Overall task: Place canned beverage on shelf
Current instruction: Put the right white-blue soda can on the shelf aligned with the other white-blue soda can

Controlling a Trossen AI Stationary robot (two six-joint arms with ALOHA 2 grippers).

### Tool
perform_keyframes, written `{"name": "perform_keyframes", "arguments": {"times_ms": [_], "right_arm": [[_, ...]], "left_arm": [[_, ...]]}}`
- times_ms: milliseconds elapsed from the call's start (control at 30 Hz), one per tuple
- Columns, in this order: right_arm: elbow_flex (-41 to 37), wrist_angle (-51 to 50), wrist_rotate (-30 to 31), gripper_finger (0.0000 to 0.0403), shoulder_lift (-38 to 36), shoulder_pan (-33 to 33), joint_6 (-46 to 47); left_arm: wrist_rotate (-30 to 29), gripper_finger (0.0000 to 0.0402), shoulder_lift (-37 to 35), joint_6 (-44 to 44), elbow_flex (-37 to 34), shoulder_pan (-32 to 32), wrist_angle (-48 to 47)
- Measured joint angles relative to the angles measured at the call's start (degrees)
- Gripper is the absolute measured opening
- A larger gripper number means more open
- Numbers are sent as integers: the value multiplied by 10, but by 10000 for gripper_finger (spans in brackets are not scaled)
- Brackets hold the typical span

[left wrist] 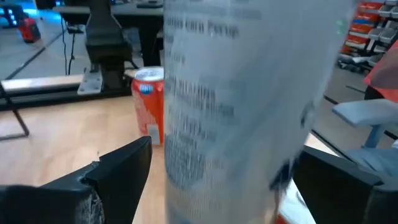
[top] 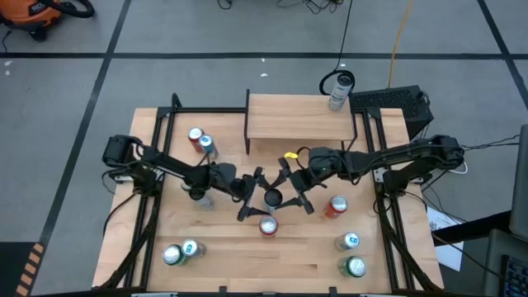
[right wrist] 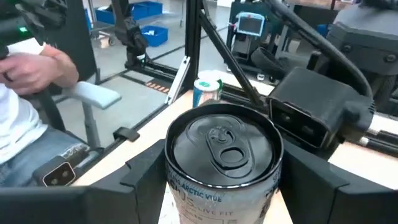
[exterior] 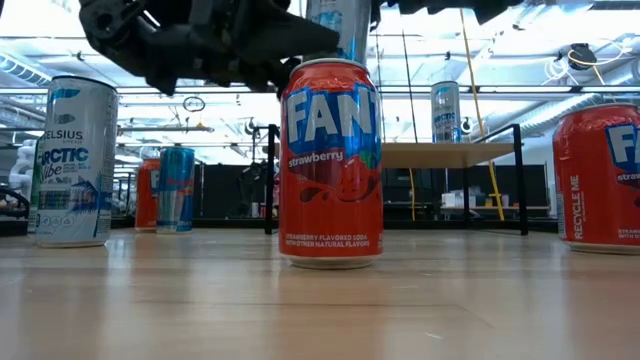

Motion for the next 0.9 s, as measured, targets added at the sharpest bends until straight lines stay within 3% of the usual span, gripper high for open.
{"name": "perform_keyframes", "arguments": {"times_ms": [200, 400, 533, 633, 733, 800, 900], "right_arm": [[11, -3, -34, 237, -2, 0, -2], [11, -5, -40, 240, -2, -1, -2], [10, -6, -25, 264, -2, -1, -8], [11, -39, 36, 294, -12, 0, 5], [10, -80, 136, 317, -28, 1, 59], [4, -91, 204, 325, -43, 7, 87], [-18, -66, 290, 326, -61, 22, 113]], "left_arm": [[3, 352, 3, 12, 6, 0, -1], [6, 272, 3, 17, 6, 0, -2], [-7, 232, 3, 31, 6, -1, 0], [-63, 230, 1, 31, 4, -2, -4], [-162, 240, 1, 27, 5, 0, -5], [-220, 243, 1, 26, 5, 1, -2], [-261, 245, 0, 26, 5, 0, 9]]}}
